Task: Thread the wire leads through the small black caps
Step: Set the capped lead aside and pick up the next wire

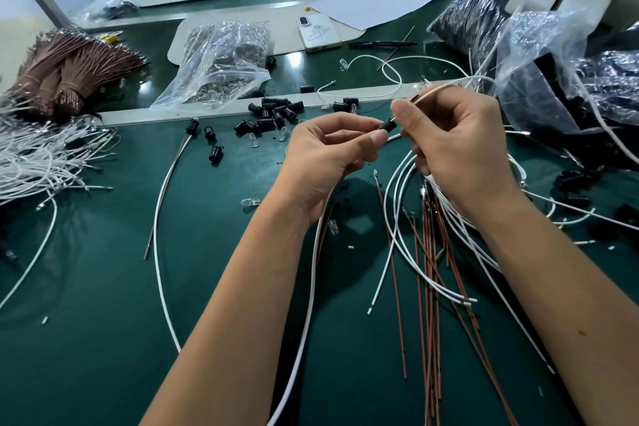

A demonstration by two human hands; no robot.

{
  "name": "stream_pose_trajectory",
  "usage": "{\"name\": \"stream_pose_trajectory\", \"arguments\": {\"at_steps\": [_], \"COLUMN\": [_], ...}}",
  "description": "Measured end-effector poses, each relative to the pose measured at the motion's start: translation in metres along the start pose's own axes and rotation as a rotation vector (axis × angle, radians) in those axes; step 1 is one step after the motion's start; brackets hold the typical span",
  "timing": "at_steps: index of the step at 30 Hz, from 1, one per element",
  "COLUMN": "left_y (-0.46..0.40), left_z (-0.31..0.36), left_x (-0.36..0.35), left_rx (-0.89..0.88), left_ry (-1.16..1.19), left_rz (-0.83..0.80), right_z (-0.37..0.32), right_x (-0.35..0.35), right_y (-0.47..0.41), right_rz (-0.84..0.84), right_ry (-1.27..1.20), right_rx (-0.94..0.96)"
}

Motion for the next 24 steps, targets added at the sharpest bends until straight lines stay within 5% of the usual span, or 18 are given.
{"name": "stream_pose_trajectory", "arguments": {"at_steps": [24], "left_y": [-0.009], "left_z": [-0.012], "left_x": [0.011], "left_rx": [0.179], "left_ry": [0.281], "left_rz": [0.054], "right_z": [0.005], "right_x": [-0.002], "right_y": [0.000], "right_rz": [-0.044], "right_ry": [-0.418], "right_rx": [-0.213]}}
Point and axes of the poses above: each hand's wrist, its own y-axis away from the middle knuckle, its own x-axis out of the back of the hand, z = x × y, the point moved 7 cm from there along -y, towards the middle knuckle, and after that the axes turned 10 degrees about -y, right-handed, at the moved point
